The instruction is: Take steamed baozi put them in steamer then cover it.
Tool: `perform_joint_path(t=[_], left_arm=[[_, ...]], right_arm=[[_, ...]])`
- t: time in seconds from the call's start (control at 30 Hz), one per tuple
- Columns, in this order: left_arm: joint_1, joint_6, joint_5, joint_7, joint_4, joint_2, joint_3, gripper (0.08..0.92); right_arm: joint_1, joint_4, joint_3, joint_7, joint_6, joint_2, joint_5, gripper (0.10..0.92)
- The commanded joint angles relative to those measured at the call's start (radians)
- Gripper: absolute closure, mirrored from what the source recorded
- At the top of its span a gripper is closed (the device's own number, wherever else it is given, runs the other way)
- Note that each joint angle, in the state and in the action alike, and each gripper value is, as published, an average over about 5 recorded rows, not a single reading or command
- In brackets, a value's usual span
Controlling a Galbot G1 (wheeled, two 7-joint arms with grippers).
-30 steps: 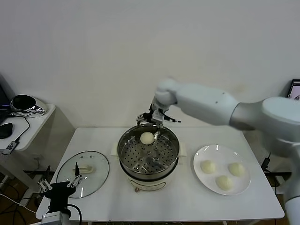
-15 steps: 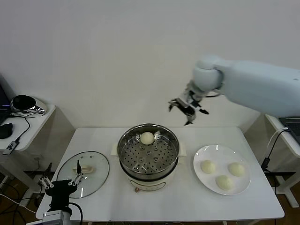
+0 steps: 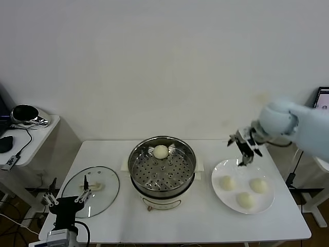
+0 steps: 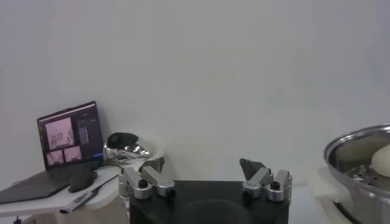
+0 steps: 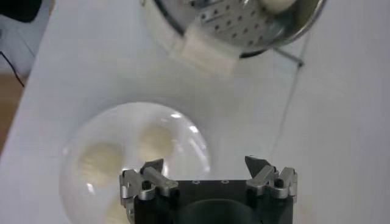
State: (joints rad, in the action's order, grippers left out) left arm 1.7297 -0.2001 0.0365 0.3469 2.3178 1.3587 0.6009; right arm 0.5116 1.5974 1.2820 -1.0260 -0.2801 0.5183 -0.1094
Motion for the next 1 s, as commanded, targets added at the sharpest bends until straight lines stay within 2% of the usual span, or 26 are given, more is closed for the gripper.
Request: perform_joint_path(t=[0.03,0.53,1.0], left_arm=[[0.0,-0.001,0.001,0.0,-0.002,0.001,0.006,0.177],[-0.004,-0.006,0.006,0.001,-0.008,0.006,0.003,0.177],[-0.005,-0.004,0.007,0.001,-0.01,0.01,0.001,0.177]], right_arm=[[-0.427,-0.085,-0.291,0.016,-0.033,-0.064,0.127,0.203],[-0.549,-0.248,-0.391,0.077,-0.011,0.099,0.173,0.203],[-0.538,-0.301,-0.381,0.086,-0.015,0.204,0.181,0.203]])
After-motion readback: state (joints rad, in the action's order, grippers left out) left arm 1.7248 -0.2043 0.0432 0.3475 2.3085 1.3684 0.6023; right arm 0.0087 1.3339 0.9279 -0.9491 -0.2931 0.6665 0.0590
